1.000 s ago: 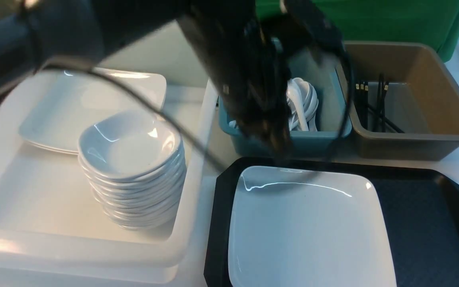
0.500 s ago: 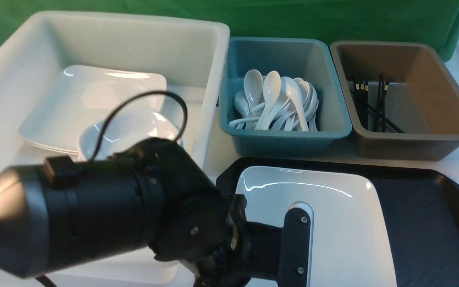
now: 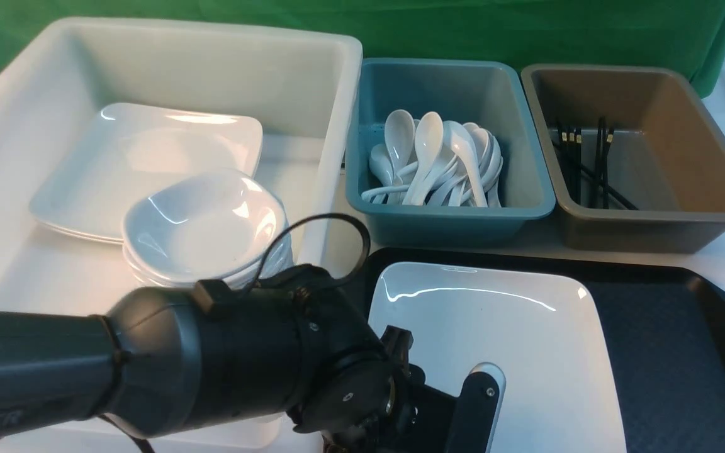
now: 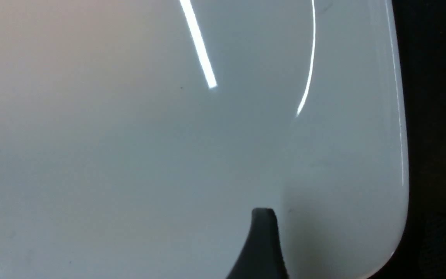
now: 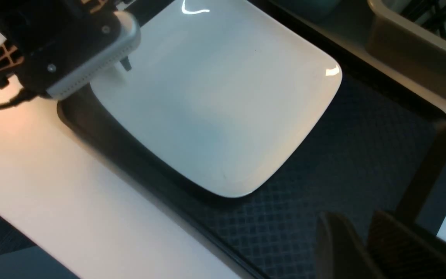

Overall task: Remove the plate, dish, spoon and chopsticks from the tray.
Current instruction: Use the left arm to grab a plate from the dinner plate

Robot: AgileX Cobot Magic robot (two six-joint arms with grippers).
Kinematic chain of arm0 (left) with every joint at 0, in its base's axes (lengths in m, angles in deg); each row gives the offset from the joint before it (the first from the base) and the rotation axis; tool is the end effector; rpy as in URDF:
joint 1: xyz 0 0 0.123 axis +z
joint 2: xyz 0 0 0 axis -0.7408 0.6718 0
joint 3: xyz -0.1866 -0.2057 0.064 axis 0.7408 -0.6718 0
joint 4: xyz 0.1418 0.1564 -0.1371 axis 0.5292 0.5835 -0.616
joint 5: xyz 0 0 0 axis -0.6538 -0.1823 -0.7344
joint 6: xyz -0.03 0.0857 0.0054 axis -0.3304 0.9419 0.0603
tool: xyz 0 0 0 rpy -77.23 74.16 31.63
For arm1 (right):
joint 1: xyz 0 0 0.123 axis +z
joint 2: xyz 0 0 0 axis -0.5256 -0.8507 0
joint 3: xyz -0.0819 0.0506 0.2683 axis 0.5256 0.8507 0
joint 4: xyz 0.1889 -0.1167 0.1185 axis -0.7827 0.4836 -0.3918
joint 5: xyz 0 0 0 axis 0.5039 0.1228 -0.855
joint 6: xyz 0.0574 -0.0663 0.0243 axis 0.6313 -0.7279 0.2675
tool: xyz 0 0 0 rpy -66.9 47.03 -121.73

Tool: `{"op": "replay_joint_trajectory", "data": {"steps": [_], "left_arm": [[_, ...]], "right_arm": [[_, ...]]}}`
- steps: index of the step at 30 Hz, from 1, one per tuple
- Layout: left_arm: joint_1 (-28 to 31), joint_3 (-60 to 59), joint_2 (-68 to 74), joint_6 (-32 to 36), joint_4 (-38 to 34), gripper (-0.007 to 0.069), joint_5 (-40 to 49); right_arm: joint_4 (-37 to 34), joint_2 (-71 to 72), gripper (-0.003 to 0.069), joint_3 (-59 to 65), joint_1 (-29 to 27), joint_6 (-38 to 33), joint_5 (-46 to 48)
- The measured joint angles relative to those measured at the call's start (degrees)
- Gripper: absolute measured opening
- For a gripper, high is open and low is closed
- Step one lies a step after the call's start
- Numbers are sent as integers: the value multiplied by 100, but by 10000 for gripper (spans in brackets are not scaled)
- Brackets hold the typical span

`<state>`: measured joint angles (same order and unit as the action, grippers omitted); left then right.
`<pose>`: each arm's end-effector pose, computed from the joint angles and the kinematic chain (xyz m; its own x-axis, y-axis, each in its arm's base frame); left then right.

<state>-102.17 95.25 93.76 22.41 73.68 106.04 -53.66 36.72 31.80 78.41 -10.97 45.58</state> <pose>0.1927 -0.2609 0.1778 0.3915 0.9123 -0.1203 0.8939 -0.3461 0.2849 0.0467 0.0194 0.3669 -0.4348 -0.3538 -0.8281 -0.5499 0.8325 -0.0670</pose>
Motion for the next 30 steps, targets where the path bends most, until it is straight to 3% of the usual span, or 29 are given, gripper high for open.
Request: {"op": "replay_joint_trajectory", "data": {"steps": [19,22,26,30], "left_arm": [[0,15,383,-149,226,465,-232],[0,20,394,-353,240,410,-272],[-19,26,407,-478,478,235,-517],[-70,45,371,-526,591,197,-616]], "right_arm": [[0,0,182,0,0,0,0],[0,0,183,0,0,0,0],[0,0,185,0,0,0,0],[5,5,189,0,0,0,0]]}}
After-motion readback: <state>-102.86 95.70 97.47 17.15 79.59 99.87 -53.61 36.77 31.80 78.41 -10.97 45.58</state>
